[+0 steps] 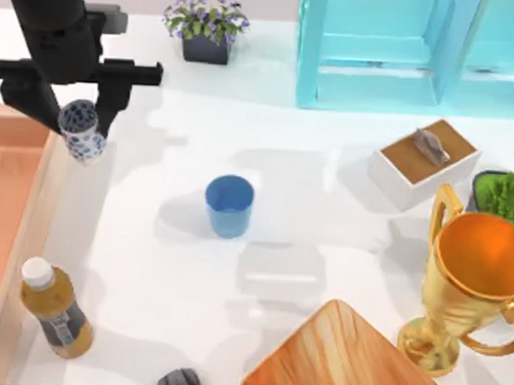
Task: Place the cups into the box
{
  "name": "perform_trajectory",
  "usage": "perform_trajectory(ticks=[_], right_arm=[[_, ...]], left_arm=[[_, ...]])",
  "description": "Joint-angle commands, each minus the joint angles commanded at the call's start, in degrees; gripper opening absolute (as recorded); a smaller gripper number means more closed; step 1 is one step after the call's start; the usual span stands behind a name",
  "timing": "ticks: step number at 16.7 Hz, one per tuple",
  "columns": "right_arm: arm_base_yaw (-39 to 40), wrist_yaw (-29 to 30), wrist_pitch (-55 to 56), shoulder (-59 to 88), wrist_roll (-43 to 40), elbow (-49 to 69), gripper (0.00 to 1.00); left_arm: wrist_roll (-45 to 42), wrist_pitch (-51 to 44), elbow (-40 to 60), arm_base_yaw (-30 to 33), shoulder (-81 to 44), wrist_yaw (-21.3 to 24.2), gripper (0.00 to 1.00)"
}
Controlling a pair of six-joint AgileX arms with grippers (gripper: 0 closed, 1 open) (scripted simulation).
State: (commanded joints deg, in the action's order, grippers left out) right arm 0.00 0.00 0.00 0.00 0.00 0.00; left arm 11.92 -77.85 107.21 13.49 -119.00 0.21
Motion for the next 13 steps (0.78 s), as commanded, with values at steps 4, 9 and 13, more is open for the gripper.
perform_trajectory(ticks=[4, 9, 13], right_arm=[[0.0, 0.0, 0.0, 0.0, 0.0, 0.0, 1.0], [0.0, 0.0, 0.0, 0.0, 0.0, 0.0, 1.0], [0.0, 0.0, 0.0, 0.0, 0.0, 0.0, 1.0]], left_arm=[[-2.2, -0.1, -2.31, -1.91, 1.94, -0.09, 0.0], [-15.84, -1.45, -14.95, -16.32, 15.93, -0.04, 0.0], [-29.86, -2.46, -27.61, -30.44, 30.07, 0.03, 0.0]])
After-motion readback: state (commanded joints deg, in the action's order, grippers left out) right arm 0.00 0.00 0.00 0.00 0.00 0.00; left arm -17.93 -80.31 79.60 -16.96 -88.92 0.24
